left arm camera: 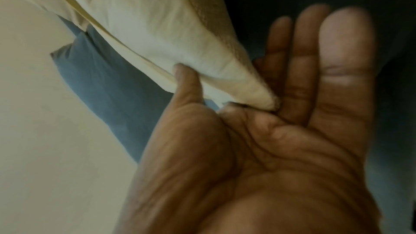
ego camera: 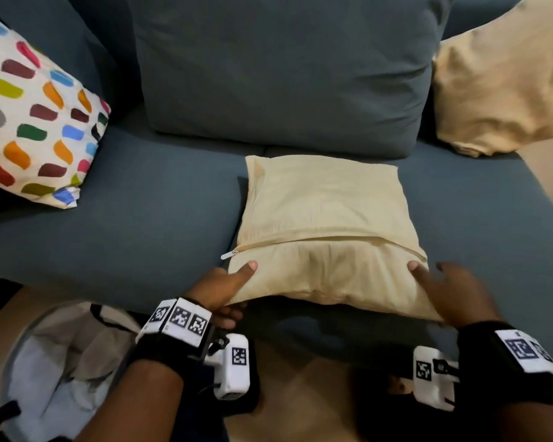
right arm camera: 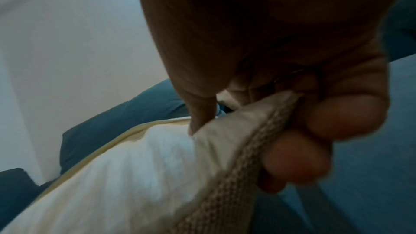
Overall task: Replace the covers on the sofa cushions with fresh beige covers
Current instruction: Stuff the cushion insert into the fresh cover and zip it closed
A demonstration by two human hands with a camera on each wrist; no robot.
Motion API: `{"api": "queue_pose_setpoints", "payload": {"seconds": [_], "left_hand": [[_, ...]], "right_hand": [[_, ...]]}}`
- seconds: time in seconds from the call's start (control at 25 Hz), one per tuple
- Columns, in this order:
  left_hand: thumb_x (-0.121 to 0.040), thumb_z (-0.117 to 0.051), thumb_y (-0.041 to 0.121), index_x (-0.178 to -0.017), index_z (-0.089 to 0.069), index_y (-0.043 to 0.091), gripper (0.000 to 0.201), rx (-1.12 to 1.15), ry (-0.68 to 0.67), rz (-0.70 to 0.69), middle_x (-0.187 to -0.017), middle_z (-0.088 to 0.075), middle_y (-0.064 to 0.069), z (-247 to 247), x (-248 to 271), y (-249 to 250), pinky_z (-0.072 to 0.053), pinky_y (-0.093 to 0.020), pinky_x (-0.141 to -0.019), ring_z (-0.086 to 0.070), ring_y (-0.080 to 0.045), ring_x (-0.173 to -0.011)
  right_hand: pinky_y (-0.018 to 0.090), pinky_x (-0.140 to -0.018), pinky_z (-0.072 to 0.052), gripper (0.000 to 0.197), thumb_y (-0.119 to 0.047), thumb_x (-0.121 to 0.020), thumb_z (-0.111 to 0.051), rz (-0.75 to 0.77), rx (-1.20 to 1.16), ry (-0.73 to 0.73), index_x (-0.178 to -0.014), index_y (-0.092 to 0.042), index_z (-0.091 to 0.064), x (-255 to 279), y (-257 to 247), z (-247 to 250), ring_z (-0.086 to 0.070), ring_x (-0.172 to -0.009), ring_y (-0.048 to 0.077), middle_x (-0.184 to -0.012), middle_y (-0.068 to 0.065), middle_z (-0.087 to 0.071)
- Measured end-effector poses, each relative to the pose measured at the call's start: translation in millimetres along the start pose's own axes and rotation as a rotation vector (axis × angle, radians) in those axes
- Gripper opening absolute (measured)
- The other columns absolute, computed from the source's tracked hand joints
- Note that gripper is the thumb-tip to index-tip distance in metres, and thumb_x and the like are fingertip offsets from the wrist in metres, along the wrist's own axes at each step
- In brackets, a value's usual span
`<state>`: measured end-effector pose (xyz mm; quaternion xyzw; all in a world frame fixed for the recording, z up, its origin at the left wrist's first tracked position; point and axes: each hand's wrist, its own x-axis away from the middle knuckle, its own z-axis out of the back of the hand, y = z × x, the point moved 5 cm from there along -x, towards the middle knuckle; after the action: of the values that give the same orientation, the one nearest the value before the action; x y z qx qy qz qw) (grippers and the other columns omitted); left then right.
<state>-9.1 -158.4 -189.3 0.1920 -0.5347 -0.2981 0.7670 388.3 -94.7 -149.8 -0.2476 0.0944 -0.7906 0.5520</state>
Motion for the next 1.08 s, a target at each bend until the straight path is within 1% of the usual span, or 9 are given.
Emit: {"api": "queue_pose_setpoints", "payload": {"seconds": [0.08, 0.16, 0.4, 0.52, 0.6, 0.68, 0.8, 0.96, 1.08], "left_hand": [[-0.091, -0.064, 0.053, -0.098, -0.070, 0.005, 0.049, 0.110, -0.073, 0.051, -0.088, -0.077, -0.015, -8, -6, -10, -0.057, -0.031, -0.054, -0.070, -0.024, -0.064], [-0.098, -0.061, 0.035, -0.081, -0.075, 0.001, 0.040, 0.141, -0.041, 0.038, -0.082, -0.075, -0.017, 3, -15, -15, -0.048, -0.024, -0.051, -0.062, -0.021, -0.058], [-0.101, -0.057, 0.023, -0.100, -0.064, -0.003, 0.027, 0.154, -0.049, -0.079, -0.069, -0.072, -0.010, 24, -5, 1, -0.044, -0.019, -0.038, -0.059, -0.011, -0.046], [-0.098, -0.060, 0.031, -0.104, -0.066, 0.002, 0.030, 0.153, -0.095, 0.011, -0.073, -0.073, -0.009, 20, 10, 1, -0.052, -0.026, -0.047, -0.065, -0.016, -0.055], [-0.099, -0.058, 0.025, -0.111, -0.064, 0.007, 0.022, 0.159, -0.118, -0.002, -0.077, -0.072, -0.007, 28, 27, 7, -0.051, -0.031, -0.061, -0.066, -0.021, -0.069], [-0.099, -0.053, 0.016, -0.118, -0.063, 0.006, 0.023, 0.287, -0.121, -0.164, -0.089, -0.070, -0.009, 47, 51, 32, -0.050, -0.035, -0.069, -0.064, -0.024, -0.082], [-0.096, -0.049, 0.019, -0.122, -0.065, 0.009, 0.033, 0.486, -0.144, -0.499, -0.119, -0.070, -0.009, 82, 105, 93, -0.057, -0.052, -0.086, -0.065, -0.024, -0.109], [-0.100, -0.044, 0.028, -0.129, -0.061, 0.010, 0.038, 0.579, -0.185, -0.749, -0.127, -0.067, -0.011, 96, 158, 155, -0.056, -0.054, -0.089, -0.066, -0.028, -0.115], [-0.102, -0.046, 0.032, -0.132, -0.060, 0.012, 0.039, 0.579, -0.169, -0.773, -0.125, -0.068, -0.010, 93, 155, 179, -0.057, -0.052, -0.088, -0.067, -0.029, -0.113]], "right_hand": [[0.031, -0.051, -0.050, 0.043, -0.048, -0.090, -0.066, 0.009, -0.121, -0.154, -0.090, -0.004, -0.067, 3, 8, -3, -0.064, -0.046, 0.029, -0.057, 0.011, -0.067], [0.024, -0.043, -0.037, 0.041, -0.033, -0.087, -0.074, 0.028, -0.220, -0.133, -0.073, 0.003, -0.061, 3, 14, 8, -0.046, -0.032, 0.021, -0.041, 0.006, -0.052], [0.032, -0.050, -0.038, 0.048, -0.033, -0.086, -0.076, -0.008, -0.456, -0.042, -0.069, 0.006, -0.055, 8, 33, 19, -0.044, -0.039, 0.022, -0.045, 0.007, -0.047], [0.031, -0.050, -0.044, 0.022, -0.019, -0.092, -0.070, -0.036, -0.704, -0.175, -0.102, -0.001, -0.062, 26, 31, 11, -0.050, -0.042, 0.021, -0.054, 0.009, -0.052], [0.027, -0.044, -0.041, 0.046, -0.012, -0.089, -0.072, 0.025, -0.911, -0.172, -0.132, -0.009, -0.055, 36, 26, 23, -0.045, -0.047, 0.019, -0.061, 0.010, -0.049], [0.023, -0.043, -0.037, 0.045, -0.021, -0.079, -0.076, 0.226, -1.099, -0.070, -0.122, -0.010, -0.068, 49, 7, 58, -0.043, -0.057, 0.018, -0.071, 0.011, -0.057], [0.022, -0.052, -0.046, 0.023, -0.027, -0.074, -0.073, 0.548, -1.284, 0.011, -0.089, -0.010, -0.079, 77, -29, 120, -0.054, -0.067, 0.018, -0.088, 0.009, -0.071], [0.023, -0.067, -0.053, 0.016, -0.020, -0.086, -0.064, 0.785, -1.340, 0.088, -0.095, -0.009, -0.073, 99, -62, 183, -0.060, -0.069, 0.017, -0.088, 0.007, -0.072], [0.020, -0.068, -0.052, 0.020, -0.025, -0.091, -0.064, 0.801, -1.361, 0.127, -0.105, -0.011, -0.068, 88, -76, 206, -0.063, -0.072, 0.012, -0.089, 0.001, -0.072]]}}
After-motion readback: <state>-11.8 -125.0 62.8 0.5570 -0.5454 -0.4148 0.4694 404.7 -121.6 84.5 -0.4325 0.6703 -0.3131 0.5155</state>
